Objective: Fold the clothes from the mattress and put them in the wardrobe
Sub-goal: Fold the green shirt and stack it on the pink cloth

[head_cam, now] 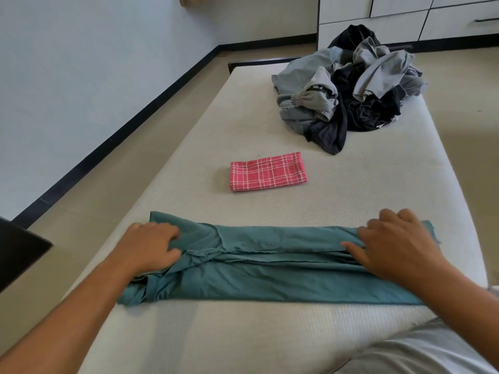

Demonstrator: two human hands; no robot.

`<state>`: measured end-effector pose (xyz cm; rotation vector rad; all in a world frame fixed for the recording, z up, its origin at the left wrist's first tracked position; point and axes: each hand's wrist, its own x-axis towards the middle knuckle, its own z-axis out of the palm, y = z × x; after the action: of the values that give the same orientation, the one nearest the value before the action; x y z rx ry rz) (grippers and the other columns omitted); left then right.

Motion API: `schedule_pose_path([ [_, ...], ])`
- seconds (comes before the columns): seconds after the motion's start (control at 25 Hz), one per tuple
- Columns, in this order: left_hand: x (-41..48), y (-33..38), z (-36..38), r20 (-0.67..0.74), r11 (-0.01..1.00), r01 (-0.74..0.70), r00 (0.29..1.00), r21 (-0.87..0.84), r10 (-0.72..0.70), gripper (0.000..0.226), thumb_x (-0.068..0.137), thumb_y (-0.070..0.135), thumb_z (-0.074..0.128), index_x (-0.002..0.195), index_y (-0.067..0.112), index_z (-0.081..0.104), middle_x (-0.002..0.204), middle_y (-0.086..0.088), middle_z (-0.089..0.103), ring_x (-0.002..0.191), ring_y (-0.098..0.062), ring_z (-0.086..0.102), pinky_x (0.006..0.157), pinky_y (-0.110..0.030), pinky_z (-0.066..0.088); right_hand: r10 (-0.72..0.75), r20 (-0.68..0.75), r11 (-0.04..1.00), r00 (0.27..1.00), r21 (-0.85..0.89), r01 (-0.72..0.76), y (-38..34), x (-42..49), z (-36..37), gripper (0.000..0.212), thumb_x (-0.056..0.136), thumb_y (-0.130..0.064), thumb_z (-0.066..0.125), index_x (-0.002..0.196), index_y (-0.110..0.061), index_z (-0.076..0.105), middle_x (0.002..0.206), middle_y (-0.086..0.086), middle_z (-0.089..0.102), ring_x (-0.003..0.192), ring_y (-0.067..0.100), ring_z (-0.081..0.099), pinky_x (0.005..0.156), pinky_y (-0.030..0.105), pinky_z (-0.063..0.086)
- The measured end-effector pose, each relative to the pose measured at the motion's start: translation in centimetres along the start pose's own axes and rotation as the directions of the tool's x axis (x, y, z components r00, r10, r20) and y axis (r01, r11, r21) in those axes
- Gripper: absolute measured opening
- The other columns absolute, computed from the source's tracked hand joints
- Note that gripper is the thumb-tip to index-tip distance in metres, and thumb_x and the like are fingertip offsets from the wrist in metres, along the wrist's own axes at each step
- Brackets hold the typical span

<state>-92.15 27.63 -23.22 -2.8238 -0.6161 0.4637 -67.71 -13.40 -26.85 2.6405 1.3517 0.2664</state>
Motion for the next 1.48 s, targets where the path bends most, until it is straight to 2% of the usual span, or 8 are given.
schedule_pose_path([
  [0.24, 4.0, 9.4, 4.2, -0.090, 0.957, -0.232, 0.972, -0.172, 0.219, 0.077, 0.094, 0.078, 0.009, 0.160, 0.039, 0.020, 0.169, 0.012, 0.020, 0.157, -0.015, 0.013, 0.127, -0.044, 0.012, -0.093, 0.181, 0.975, 0.979, 0.217, 0.053, -5.7, 2.9, 4.6, 0.084, 0.095, -0.077, 0.009, 0.157, -0.026, 0.037, 0.162, 0.008, 0.039, 0.148, 0.030, 0.038, 0.119, 0.052, 0.032],
  [0.4, 3.3, 5.2, 8.7, -0.072, 0.974, -0.058, 0.996, -0.217, 0.044, 0.090, 0.083, 0.085, -0.014, 0.161, 0.044, 0.002, 0.171, 0.014, 0.001, 0.158, -0.016, -0.004, 0.126, -0.051, -0.001, -0.048, 0.261, 0.971, 0.964, 0.239, -0.017, -1.6, 0.3, 7.3, 0.098, 0.075, -0.086, -0.023, 0.160, -0.039, -0.006, 0.169, -0.005, -0.004, 0.158, 0.024, 0.003, 0.126, 0.051, 0.004],
  [0.64, 2.3, 1.5, 9.6, 0.052, 0.923, 0.227, 0.974, -0.309, -0.222, 0.097, 0.076, 0.088, -0.017, 0.161, 0.044, -0.006, 0.172, 0.004, -0.010, 0.158, -0.021, -0.012, 0.125, -0.061, -0.001, 0.291, 0.340, 0.916, 0.894, 0.171, -0.363, 4.7, -4.1, 8.0, 0.087, 0.087, -0.085, 0.000, 0.162, -0.039, 0.002, 0.172, -0.002, 0.005, 0.158, 0.025, 0.005, 0.124, 0.054, 0.013],
  [0.76, 2.5, 7.4, 6.2, 0.006, 0.912, 0.249, 0.965, -0.324, -0.262, 0.093, 0.085, 0.078, -0.003, 0.164, 0.028, -0.004, 0.172, -0.004, -0.012, 0.157, -0.028, -0.015, 0.124, -0.061, -0.007, 0.517, 0.348, 0.759, 0.782, 0.236, -0.607, 3.1, -4.6, 6.4, 0.092, 0.088, -0.080, 0.030, 0.157, -0.020, 0.024, 0.162, 0.016, 0.026, 0.147, 0.038, 0.028, 0.112, 0.054, 0.037],
  [0.96, 1.4, 24.8, 1.4, -0.195, 0.829, -0.343, 0.939, -0.442, 0.285, 0.086, 0.097, 0.074, 0.024, 0.161, 0.031, -0.014, 0.168, 0.005, -0.024, 0.155, -0.015, -0.023, 0.128, -0.044, -0.007, 0.615, 0.580, 0.210, 0.535, 0.533, -0.819, 2.4, -4.2, 3.7, 0.074, 0.086, -0.051, 0.074, 0.129, 0.000, 0.043, 0.116, 0.023, 0.057, 0.096, 0.034, 0.056, 0.080, 0.043, 0.049],
  [1.12, 0.9, 30.5, -1.9, -0.175, 0.545, -0.420, 0.878, -0.726, 0.445, 0.093, 0.097, 0.063, 0.051, 0.163, 0.029, -0.005, 0.171, 0.012, -0.007, 0.156, -0.004, -0.008, 0.129, -0.035, 0.006, 0.460, 0.685, -0.149, 0.565, 0.687, -0.711, 2.9, -3.0, -0.9, 0.045, 0.088, -0.034, 0.077, 0.119, -0.006, 0.061, 0.099, 0.015, 0.071, 0.088, 0.032, 0.071, 0.083, 0.051, 0.061],
  [1.32, -1.1, 28.1, -6.2, -0.123, -0.516, 0.028, 0.959, -0.856, 0.256, 0.053, 0.098, 0.046, 0.056, 0.144, 0.020, 0.052, 0.137, -0.004, 0.066, 0.124, -0.016, 0.064, 0.101, -0.031, 0.053, 0.043, 0.464, -0.210, 0.885, 0.870, -0.446, -3.3, 1.5, -9.3, 0.035, 0.101, -0.033, 0.059, 0.136, -0.034, 0.056, 0.120, 0.002, 0.068, 0.110, 0.019, 0.067, 0.096, 0.043, 0.058],
  [1.48, -1.3, 21.5, -5.4, 0.138, -0.743, 0.106, 0.990, -0.661, 0.019, 0.037, 0.099, 0.032, 0.060, 0.129, 0.012, 0.069, 0.126, -0.016, 0.071, 0.113, -0.028, 0.071, 0.088, -0.040, 0.060, -0.129, 0.363, -0.217, 0.923, 0.898, -0.384, -8.3, 4.1, -10.6, 0.036, 0.104, -0.044, 0.051, 0.139, -0.039, 0.054, 0.128, -0.008, 0.067, 0.115, 0.011, 0.066, 0.091, 0.033, 0.060],
])
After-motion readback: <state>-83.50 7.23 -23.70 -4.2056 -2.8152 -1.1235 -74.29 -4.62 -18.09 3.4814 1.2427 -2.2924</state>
